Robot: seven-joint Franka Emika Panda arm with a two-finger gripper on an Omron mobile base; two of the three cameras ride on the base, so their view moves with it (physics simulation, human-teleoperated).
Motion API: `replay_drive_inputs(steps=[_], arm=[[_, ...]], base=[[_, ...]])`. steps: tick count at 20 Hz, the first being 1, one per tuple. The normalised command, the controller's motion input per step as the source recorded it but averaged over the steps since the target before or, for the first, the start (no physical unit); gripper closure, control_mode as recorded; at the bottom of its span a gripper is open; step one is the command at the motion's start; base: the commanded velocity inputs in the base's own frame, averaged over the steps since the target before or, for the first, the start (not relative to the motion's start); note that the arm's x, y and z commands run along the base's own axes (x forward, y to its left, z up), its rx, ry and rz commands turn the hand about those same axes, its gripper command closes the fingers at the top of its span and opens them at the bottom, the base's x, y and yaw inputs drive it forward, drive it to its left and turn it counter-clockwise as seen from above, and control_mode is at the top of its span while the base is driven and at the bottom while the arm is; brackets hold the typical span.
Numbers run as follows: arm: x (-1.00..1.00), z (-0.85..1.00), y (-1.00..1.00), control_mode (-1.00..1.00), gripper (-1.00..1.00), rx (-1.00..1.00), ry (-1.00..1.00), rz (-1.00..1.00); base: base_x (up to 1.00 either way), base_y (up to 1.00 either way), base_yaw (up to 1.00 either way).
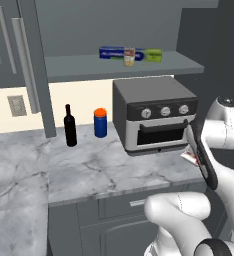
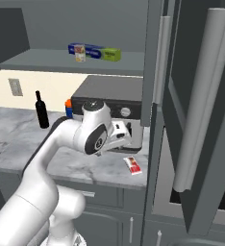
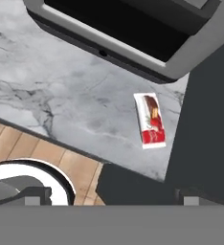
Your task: Pick the bar and canned food from the counter and place them in the cabinets closest to them.
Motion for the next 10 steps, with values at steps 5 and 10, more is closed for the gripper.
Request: replay_drive_inputs(steps=[5,10], arm=[[0.28,-0.25,-0.08,-1.0,-1.0,0.0,0.02,0.0],[0.4,-0.26,-0.15,-1.0,-1.0,0.0,0.07,0.0]], base=[[0.0,0.0,0.0],[0.0,0.0,0.0]])
